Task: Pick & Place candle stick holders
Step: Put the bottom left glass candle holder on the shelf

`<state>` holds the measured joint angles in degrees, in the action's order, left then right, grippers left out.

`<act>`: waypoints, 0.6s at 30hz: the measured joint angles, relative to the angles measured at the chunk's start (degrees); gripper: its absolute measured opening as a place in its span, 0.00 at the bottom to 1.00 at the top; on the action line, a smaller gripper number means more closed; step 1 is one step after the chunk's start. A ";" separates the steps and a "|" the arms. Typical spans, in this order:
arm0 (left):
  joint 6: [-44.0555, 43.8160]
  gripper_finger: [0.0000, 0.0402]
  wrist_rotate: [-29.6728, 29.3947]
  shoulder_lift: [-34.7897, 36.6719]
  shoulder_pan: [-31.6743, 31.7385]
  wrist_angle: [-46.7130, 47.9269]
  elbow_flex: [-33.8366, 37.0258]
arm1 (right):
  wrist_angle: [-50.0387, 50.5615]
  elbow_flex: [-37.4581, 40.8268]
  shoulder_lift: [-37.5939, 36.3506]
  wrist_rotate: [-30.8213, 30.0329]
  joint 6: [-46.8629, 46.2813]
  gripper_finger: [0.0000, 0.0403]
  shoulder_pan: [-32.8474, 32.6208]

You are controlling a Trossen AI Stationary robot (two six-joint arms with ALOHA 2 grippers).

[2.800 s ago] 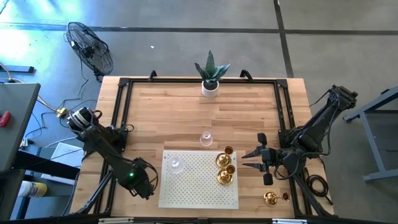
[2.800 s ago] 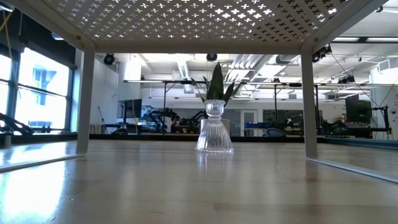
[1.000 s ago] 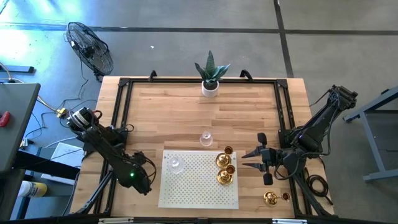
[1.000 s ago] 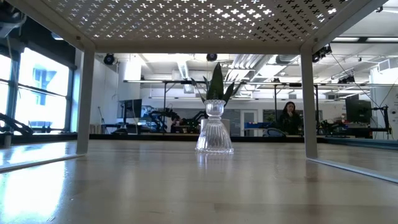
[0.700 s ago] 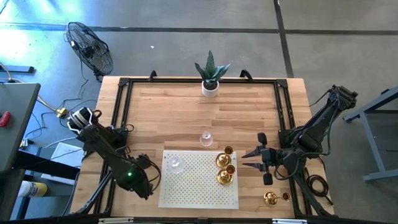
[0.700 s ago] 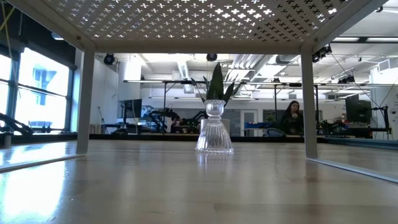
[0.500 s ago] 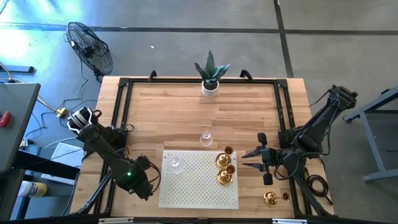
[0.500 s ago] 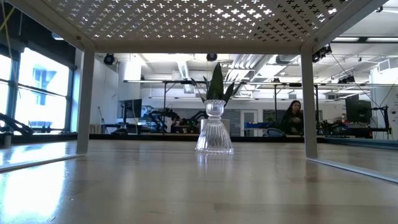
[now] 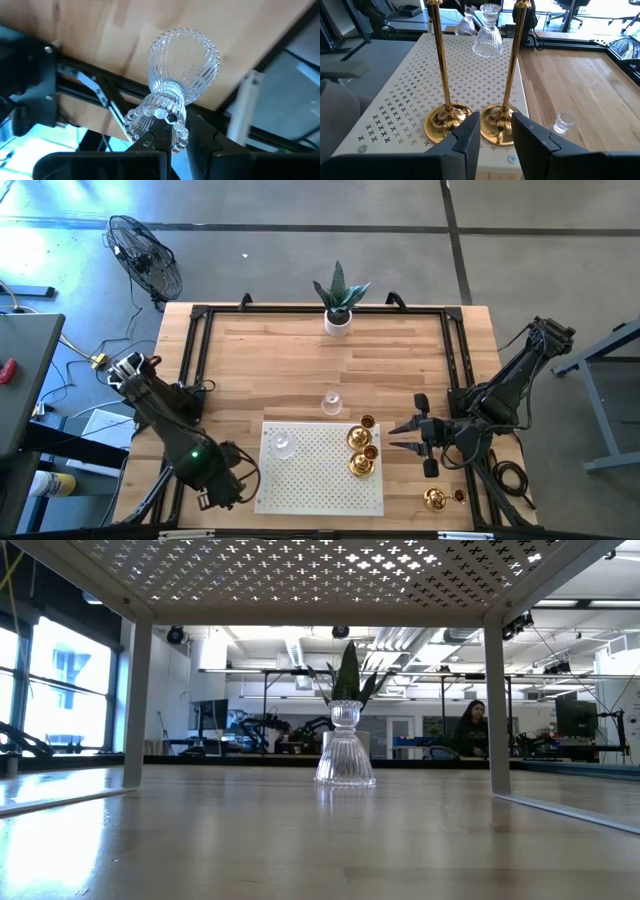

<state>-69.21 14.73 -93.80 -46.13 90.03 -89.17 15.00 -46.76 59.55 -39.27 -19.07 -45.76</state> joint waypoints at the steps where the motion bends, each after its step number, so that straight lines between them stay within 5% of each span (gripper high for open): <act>1: 0.00 0.06 0.11 0.00 0.00 0.11 -1.13 | 0.00 0.01 0.00 0.00 0.00 0.26 0.00; 18: 3.88 0.06 -0.58 2.29 -0.01 0.12 -17.26 | 0.22 0.01 0.00 0.00 0.02 0.26 0.00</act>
<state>-65.33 14.15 -91.50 -46.14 90.14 -106.43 15.22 -46.74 59.55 -39.27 -19.05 -45.76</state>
